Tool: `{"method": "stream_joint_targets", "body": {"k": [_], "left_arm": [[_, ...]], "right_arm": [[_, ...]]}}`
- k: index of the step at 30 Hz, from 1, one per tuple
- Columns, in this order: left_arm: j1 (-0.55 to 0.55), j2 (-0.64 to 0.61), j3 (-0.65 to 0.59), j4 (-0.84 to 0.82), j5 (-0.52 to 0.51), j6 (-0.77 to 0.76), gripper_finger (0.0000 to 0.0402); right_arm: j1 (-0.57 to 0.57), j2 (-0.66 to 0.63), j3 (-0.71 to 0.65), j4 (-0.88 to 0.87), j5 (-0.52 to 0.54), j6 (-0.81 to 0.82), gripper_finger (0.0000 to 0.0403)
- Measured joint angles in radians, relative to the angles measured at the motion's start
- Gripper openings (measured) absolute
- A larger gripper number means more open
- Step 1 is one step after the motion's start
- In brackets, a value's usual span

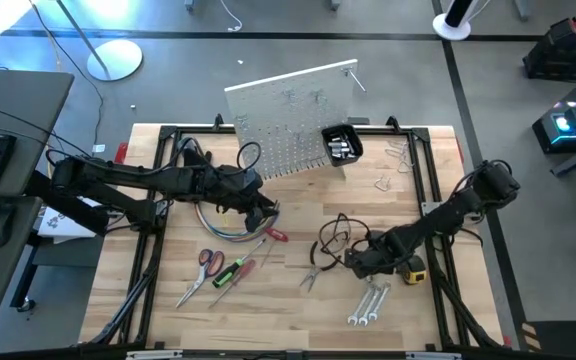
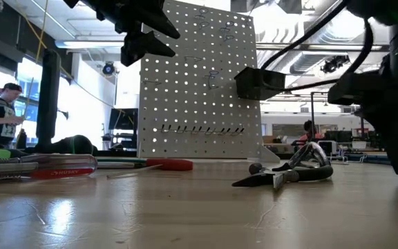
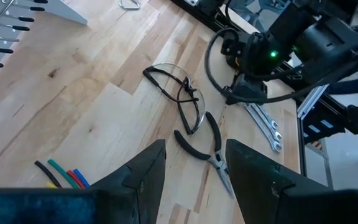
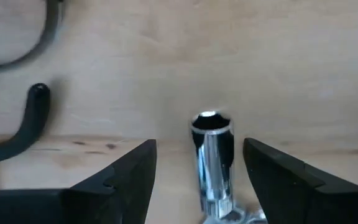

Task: Hang tools onto peg board
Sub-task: Put the socket into the black bin on the peg board

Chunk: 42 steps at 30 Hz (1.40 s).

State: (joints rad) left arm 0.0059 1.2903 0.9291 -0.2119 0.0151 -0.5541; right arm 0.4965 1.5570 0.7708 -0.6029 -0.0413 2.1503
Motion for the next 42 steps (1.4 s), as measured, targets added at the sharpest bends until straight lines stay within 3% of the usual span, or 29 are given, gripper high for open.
{"method": "stream_joint_targets", "body": {"k": [4, 9, 12, 14, 17, 21, 25, 28, 30, 35, 38, 42], "left_arm": [[0.000, 0.000, 0.000, 0.000, 0.000, -0.002, 0.0163], [0.000, 0.000, 0.000, 0.000, 0.000, -0.002, 0.0163], [0.001, 0.000, 0.000, 0.007, -0.003, 0.006, 0.0163], [0.001, 0.001, 0.000, 0.045, 0.001, 0.005, 0.0163], [0.001, 0.000, 0.000, 0.127, 0.007, 0.009, 0.0163], [0.001, 0.000, 0.000, 0.161, 0.008, 0.008, 0.0163], [0.001, -0.013, 0.000, 0.162, 0.034, -0.026, 0.0163], [0.001, -0.048, -0.001, 0.223, 0.086, -0.050, 0.0163], [0.002, -0.083, -0.001, 0.283, 0.096, -0.055, 0.0163], [0.034, -0.196, -0.001, 0.466, 0.061, -0.051, 0.0163], [0.056, -0.272, 0.000, 0.505, 0.045, -0.028, 0.0163], [0.061, -0.367, 0.001, 0.422, 0.043, -0.027, 0.0163]], "right_arm": [[-0.002, 0.028, 0.004, -0.035, -0.047, -0.088, 0.0207], [-0.002, 0.066, 0.006, -0.047, -0.088, -0.209, 0.0068], [-0.002, 0.032, 0.010, -0.067, -0.083, -0.256, 0.0070], [-0.001, -0.010, 0.048, -0.185, -0.069, -0.293, 0.0070], [-0.018, -0.123, 0.178, -0.399, 0.061, -0.351, 0.0070], [-0.076, -0.243, 0.362, -0.625, 0.416, -0.395, 0.0070], [-0.186, -0.321, 0.474, -0.663, 0.726, -0.500, 0.0070], [-0.306, -0.349, 0.499, -0.598, 0.837, -0.636, 0.0070], [-0.403, -0.354, 0.489, -0.500, 0.835, -0.771, 0.0070], [-0.647, -0.324, 0.450, -0.123, 0.703, -1.148, 0.0070], [-0.757, -0.289, 0.445, -0.034, 0.630, -1.212, 0.0070], [-0.799, -0.259, 0.444, -0.053, 0.487, -1.220, 0.0070]]}}
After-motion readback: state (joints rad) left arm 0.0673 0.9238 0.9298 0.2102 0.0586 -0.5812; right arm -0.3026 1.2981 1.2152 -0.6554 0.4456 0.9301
